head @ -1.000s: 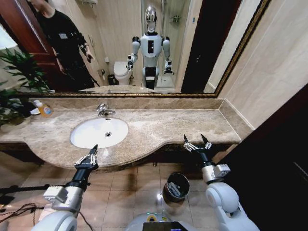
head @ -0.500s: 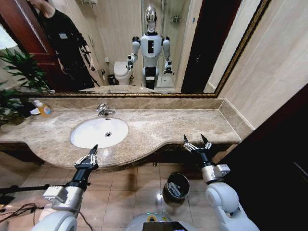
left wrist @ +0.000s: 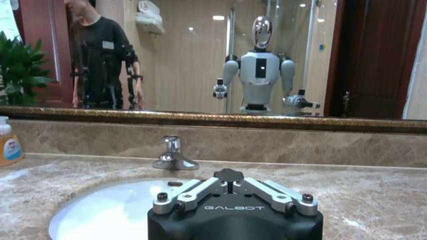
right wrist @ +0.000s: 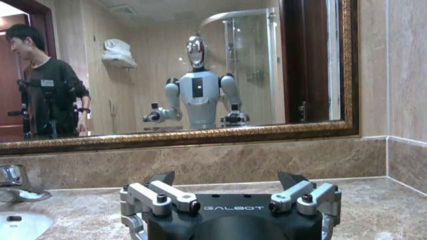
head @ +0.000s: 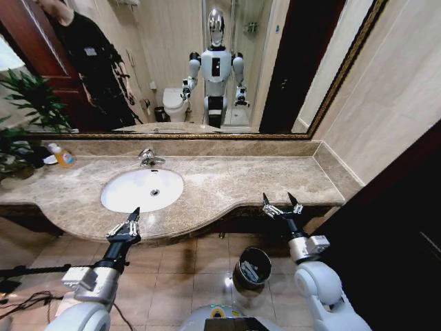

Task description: Pick up the trash from the sink and place it in the trash bin.

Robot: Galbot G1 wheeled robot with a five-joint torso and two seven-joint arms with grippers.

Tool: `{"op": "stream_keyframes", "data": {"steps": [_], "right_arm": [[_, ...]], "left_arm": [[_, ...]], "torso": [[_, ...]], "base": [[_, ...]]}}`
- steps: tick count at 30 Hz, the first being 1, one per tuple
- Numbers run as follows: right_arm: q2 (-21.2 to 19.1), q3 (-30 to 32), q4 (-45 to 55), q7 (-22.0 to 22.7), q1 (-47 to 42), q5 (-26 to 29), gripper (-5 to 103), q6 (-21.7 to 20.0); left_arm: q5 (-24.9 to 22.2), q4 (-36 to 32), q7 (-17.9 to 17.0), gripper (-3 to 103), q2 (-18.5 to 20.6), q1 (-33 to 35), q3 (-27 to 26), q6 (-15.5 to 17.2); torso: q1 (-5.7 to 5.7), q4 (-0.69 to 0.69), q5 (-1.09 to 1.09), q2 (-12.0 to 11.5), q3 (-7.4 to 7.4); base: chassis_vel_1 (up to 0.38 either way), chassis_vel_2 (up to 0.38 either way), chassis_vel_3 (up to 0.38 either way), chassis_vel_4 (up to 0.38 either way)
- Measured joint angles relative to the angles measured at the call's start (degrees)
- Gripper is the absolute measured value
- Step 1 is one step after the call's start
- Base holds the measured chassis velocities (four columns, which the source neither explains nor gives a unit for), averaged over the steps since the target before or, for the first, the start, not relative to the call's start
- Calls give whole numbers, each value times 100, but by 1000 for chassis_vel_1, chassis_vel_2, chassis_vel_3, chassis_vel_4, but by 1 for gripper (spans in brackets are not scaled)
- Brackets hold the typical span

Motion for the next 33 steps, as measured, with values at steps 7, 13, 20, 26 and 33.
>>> {"op": "stream_keyframes", "data": {"steps": [7, 13, 20, 26, 33], "right_arm": [[0, 0, 0, -1, 0, 1, 100, 2], [0, 0, 0, -1, 0, 1, 100, 3], [0, 0, -1, -1, 0, 1, 100, 3], [0, 0, 0, -1, -1, 1, 100, 3], [0, 0, 0, -1, 0, 1, 100, 3]], "left_arm": [[0, 0, 0, 0, 0, 0, 0, 0], [0, 0, 0, 0, 0, 0, 0, 0], [0, 0, 0, 0, 0, 0, 0, 0], [0, 0, 0, 0, 0, 0, 0, 0], [0, 0, 0, 0, 0, 0, 0, 0]], "torso": [[0, 0, 0, 0, 0], [0, 0, 0, 0, 0], [0, 0, 0, 0, 0], [0, 0, 0, 0, 0], [0, 0, 0, 0, 0]], "base": [[0, 0, 0, 0], [0, 0, 0, 0], [0, 0, 0, 0], [0, 0, 0, 0], [0, 0, 0, 0]]}}
